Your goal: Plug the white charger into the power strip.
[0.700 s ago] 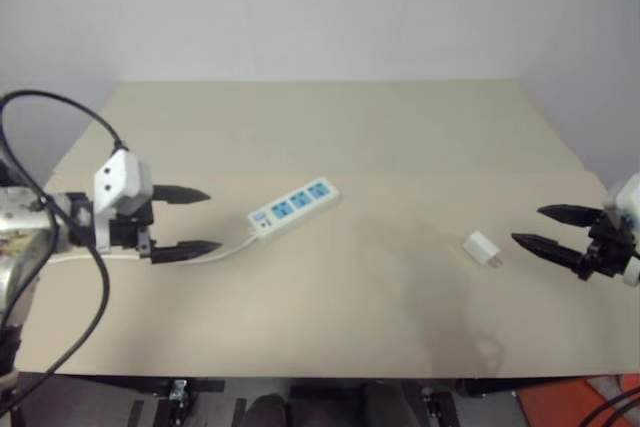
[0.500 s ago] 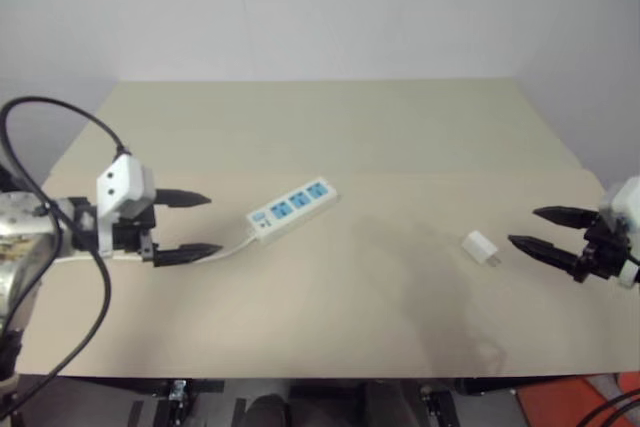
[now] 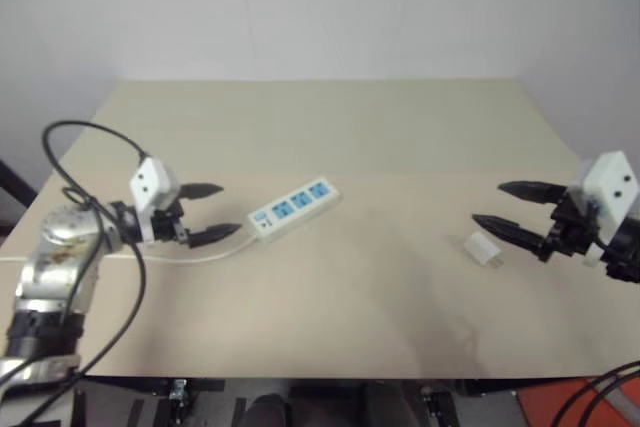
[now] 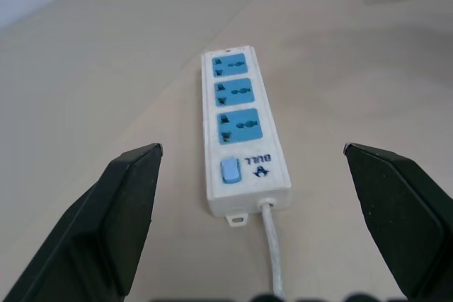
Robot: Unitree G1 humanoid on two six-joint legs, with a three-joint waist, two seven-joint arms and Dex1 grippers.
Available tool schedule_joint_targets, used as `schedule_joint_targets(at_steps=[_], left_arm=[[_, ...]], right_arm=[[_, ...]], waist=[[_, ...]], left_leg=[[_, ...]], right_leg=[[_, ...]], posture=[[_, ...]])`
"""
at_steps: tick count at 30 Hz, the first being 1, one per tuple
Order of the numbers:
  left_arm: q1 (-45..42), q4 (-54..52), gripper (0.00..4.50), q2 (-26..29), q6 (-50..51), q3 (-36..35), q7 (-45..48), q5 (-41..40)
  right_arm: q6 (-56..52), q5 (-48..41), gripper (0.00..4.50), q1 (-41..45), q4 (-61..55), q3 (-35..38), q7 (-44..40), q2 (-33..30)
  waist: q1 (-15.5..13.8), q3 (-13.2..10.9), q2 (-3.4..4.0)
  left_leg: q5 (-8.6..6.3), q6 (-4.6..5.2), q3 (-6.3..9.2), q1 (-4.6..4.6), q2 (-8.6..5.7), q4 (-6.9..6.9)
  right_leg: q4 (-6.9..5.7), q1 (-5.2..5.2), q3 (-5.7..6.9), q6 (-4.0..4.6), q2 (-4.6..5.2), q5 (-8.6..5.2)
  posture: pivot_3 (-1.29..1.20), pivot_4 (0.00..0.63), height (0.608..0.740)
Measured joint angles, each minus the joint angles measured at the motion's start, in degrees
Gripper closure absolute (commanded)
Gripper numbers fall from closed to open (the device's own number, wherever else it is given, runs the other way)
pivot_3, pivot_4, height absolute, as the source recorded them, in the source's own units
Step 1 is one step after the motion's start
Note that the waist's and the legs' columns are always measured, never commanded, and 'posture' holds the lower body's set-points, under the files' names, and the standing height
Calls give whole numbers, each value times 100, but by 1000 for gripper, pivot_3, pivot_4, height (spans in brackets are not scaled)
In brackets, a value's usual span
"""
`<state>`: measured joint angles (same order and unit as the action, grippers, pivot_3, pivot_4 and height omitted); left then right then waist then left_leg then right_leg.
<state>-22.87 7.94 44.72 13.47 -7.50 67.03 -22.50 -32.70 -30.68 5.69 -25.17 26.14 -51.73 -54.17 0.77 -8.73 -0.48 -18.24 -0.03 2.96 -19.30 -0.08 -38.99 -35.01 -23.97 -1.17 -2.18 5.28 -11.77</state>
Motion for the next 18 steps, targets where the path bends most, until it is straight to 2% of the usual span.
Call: schedule_joint_targets(at_steps=[6, 18], left_arm=[[-200, 1109, 22, -681, -962, 154, 77, 223], [-981, 2943, 22, -1314, -2343, 442, 122, 754]], right_arm=[[-12, -212, 934, 273, 9, -186, -72, 4], [2, -405, 934, 370, 159, -392, -187, 90]], waist=[[-9, 2, -3], [5, 3, -10]], left_leg=[[0, 0, 1, 0, -1, -4], [0, 1, 3, -3, -2, -7]], right_leg=[[-1, 3, 2, 0, 1, 1], [-6, 4, 4, -2, 1, 3]], posture=[[0, 150, 740], [0, 150, 740]])
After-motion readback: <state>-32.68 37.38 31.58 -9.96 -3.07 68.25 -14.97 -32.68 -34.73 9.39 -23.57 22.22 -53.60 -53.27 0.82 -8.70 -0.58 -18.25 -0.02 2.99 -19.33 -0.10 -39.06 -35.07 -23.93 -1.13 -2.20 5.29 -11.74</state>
